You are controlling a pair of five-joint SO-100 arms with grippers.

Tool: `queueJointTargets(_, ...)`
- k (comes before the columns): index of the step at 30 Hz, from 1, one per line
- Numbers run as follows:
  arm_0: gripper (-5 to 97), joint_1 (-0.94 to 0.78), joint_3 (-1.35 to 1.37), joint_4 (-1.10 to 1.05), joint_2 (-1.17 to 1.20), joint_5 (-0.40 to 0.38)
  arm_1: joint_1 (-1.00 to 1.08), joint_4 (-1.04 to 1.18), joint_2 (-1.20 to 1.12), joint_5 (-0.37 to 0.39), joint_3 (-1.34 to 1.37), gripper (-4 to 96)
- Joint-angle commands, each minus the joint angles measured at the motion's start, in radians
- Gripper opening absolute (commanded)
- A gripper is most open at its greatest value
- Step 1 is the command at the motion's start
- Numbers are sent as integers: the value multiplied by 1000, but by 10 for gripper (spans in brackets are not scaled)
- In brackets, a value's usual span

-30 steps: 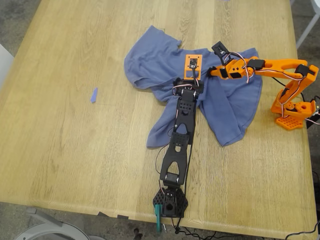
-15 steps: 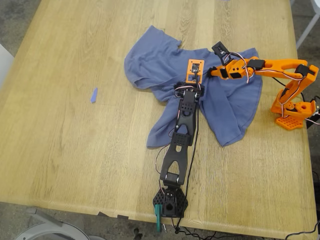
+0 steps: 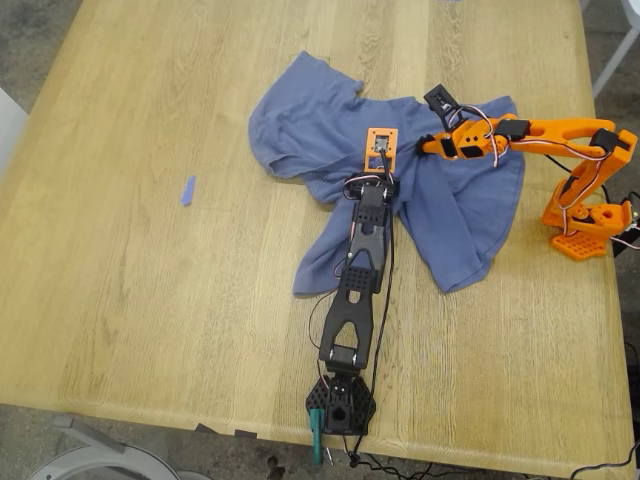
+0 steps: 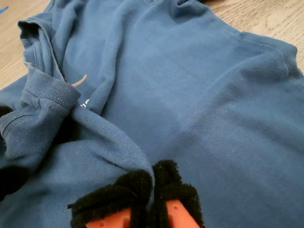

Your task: Fold a T-shirt

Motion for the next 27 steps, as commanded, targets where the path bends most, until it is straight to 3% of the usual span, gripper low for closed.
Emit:
queueJointTargets(1, 239, -14, -38, -38, 35, -14, 8, -6, 100, -3, -2, 0)
queueJointTargets(9, 1, -11, -37, -55, 17, -89, 12, -9, 101, -3, 3, 0)
queueJointTargets(27, 0, 11, -35, 34, 235, -112, 38, -21, 115, -3, 25, 0)
